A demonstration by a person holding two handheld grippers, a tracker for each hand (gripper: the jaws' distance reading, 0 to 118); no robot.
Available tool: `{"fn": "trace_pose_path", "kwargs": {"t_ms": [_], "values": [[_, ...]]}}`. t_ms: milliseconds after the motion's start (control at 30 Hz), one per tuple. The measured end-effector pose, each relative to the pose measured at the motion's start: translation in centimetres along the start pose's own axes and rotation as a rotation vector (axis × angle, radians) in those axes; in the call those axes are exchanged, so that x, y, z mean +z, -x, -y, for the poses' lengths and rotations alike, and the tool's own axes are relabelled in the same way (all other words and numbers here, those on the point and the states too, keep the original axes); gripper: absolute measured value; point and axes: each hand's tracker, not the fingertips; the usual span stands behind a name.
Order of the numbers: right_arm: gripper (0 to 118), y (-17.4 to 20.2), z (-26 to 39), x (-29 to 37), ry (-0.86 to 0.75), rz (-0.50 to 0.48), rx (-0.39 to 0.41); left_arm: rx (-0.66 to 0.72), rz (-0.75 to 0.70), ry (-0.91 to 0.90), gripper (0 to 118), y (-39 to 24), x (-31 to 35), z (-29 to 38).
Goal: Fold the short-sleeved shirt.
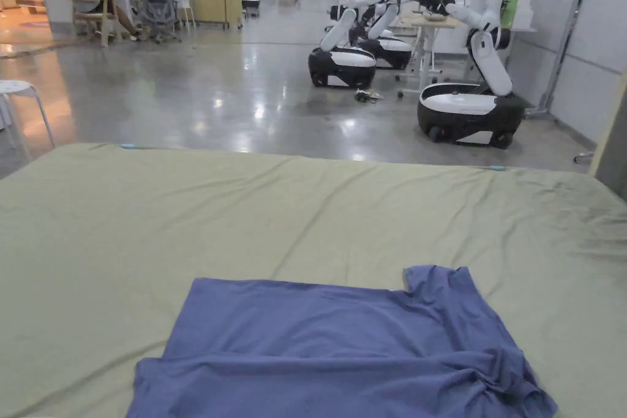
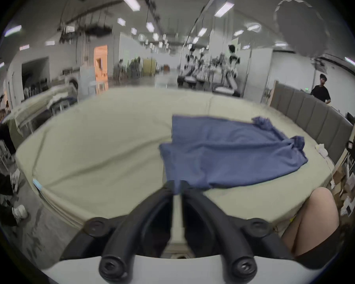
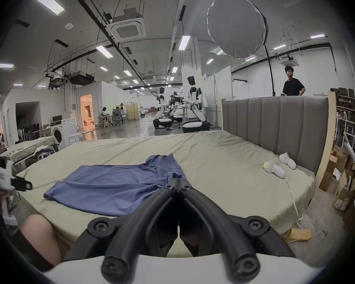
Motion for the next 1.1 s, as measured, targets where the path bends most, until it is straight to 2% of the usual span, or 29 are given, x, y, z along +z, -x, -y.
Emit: {"fn": "trace_pose_path", "kwargs": {"t_ms": [33, 67, 133, 167, 367, 433, 467, 500, 533, 567, 600, 633, 700, 800, 867, 900, 967, 1000, 1033, 1067, 1100], "values": [[1, 0.0, -0.2, 0.0, -0.002, -0.004, 0.002, 0.033, 0.018, 0.043, 96, 0.4, -1.6, -0.1], [1, 0.0, -0.5, 0.0, -0.002, -0.008, 0.002, 0.056, 0.03, 0.062, 96, 0.7, -2.7, 0.0], [1, -0.3, -0.6, 0.0, -0.007, -0.013, -0.009, 0.081, 0.063, 0.096, 118, 0.9, -4.7, -0.1], [1, -0.4, -0.7, 0.0, -0.006, -0.015, -0.014, 0.063, 0.078, 0.044, 114, 0.9, -5.2, -0.3], [1, -0.7, -0.6, -0.7, 0.015, 0.003, -0.059, 0.088, 0.033, 0.134, 114, -0.7, -8.0, -0.8], [1, -0.7, -0.3, -1.1, 0.031, 0.005, -0.068, 0.092, 0.042, 0.133, 105, -1.2, -8.3, -0.7], [1, -0.6, -0.2, -1.3, 0.037, 0.009, -0.068, 0.087, 0.094, 0.156, 90, -0.6, -8.8, -0.9], [1, -0.5, -0.1, -1.5, 0.044, 0.012, -0.068, 0.067, 0.062, 0.161, 59, -1.1, -8.7, -1.1], [1, -0.7, 0.2, -1.9, 0.054, 0.011, -0.068, -0.008, -0.049, 0.157, 30, -1.9, -8.4, -1.2], [1, -0.6, 0.3, -2.2, 0.062, 0.012, -0.065, -0.047, -0.05, 0.125, 9, -2.3, -7.9, -1.1], [1, -0.6, 0.3, -2.6, 0.073, 0.016, -0.061, -0.021, 0.078, 0.108, 7, -2.2, -7.5, -1.4], [1, -0.5, 0.4, -3.0, 0.086, 0.014, -0.051, 0.006, 0.1, 0.112, 7, -2.6, -7.0, -1.4], [1, -0.6, 0.6, -3.9, 0.113, -0.001, -0.032, -0.015, 0.077, 0.111, 7, -3.1, -6.3, -1.3], [1, -0.5, 0.4, -6.0, 0.164, -0.021, 0.032, -0.006, 0.082, 0.057, 7, -0.4, -6.0, -1.7], [2, -0.9, 0.2, -8.3, 0.223, -0.085, 0.021, 0.034, 0.107, 0.056, 7, -0.5, -5.0, -2.2], [31, -1.0, 0.4, -10.0, 0.268, -0.108, 0.016, 0.046, 0.12, 0.072, 7, -0.7, -4.9, -2.3], [118, -1.5, 1.0, -13.8, 0.385, -0.134, 0.002, -0.019, 0.12, 0.085, 7, -1.3, -4.9, -2.3], [111, -1.6, 1.7, -16.3, 0.496, -0.134, -0.005, -0.058, 0.102, 0.092, 7, -1.7, -5.0, -2.4], [108, -2.2, 2.9, -16.6, 0.623, -0.071, -0.109, -0.102, 0.079, 0.089, 7, -1.9, -5.0, -2.5], [107, -2.5, 2.3, -19.0, 0.597, -0.152, -0.053, -0.11, 0.074, 0.096, 7, -2.2, -5.1, -2.5], [108, -2.6, 2.2, -20.7, 0.604, -0.112, -0.017, -0.111, 0.073, 0.094, 7, -2.4, -5.0, -2.5]]}}
